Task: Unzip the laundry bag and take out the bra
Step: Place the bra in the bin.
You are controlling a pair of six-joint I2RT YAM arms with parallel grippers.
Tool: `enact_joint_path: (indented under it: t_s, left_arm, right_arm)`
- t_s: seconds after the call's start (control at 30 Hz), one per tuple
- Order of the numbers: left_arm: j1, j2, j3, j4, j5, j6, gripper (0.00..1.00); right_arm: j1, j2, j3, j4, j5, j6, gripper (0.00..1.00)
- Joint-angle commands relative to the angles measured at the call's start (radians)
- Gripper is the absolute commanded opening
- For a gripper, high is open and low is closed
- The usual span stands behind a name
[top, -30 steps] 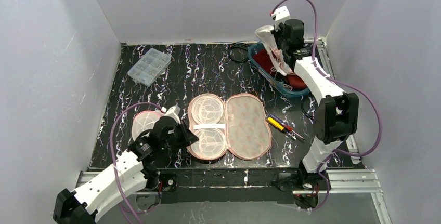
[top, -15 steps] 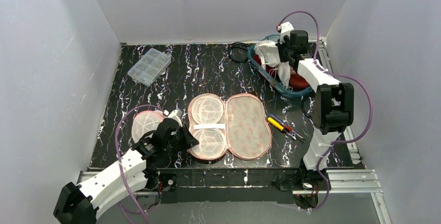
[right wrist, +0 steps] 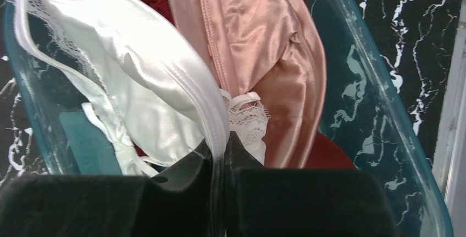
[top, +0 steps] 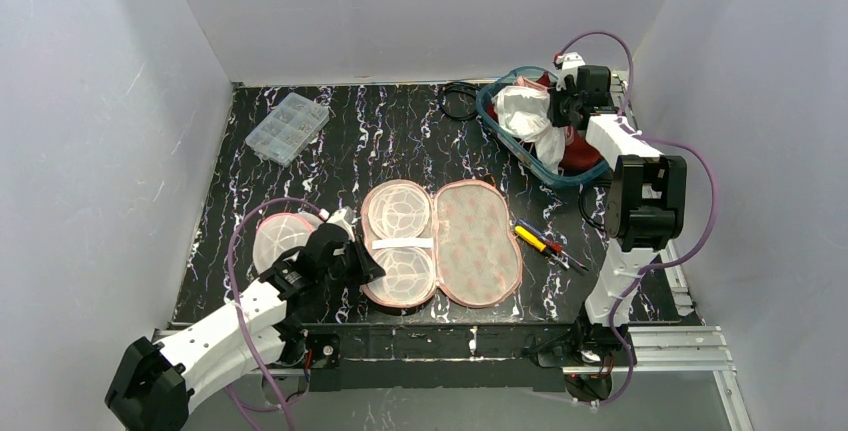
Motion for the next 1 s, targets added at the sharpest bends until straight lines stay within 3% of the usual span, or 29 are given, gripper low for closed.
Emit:
enact_joint_path:
  t_s: [0.0,0.13,0.3,0.63,0.97]
  left_arm:
    - [0.005,0.009,0.018,0.02,0.023,0.008,0.07]
    - [0.005,-0.002,0.018,0.018,0.023,0.008,0.07]
    - [0.005,-0.019,0.015,0.008,0.02,0.009,0.07]
    - [0.005,-0.036,0.0,0.007,0.025,-0.004,0.07]
    - [0.005,-0.03,-0.014,0.015,0.033,-0.012,0.08]
  right_arm:
    - [-0.005,0.012,0.003,0.02,0.03,0.022,0.26]
    - [-0.005,0.005,0.024,0.019,0.094,0.042,0.46]
    - [-0.006,-0.028,0.036,0.04,0.198,0.09,0.6]
    - [-0.006,-0.076,0.098,0.035,0.359,0.225,0.71]
    - [-0.005,-0.054,0.152,-0.008,0.31,0.286,0.73]
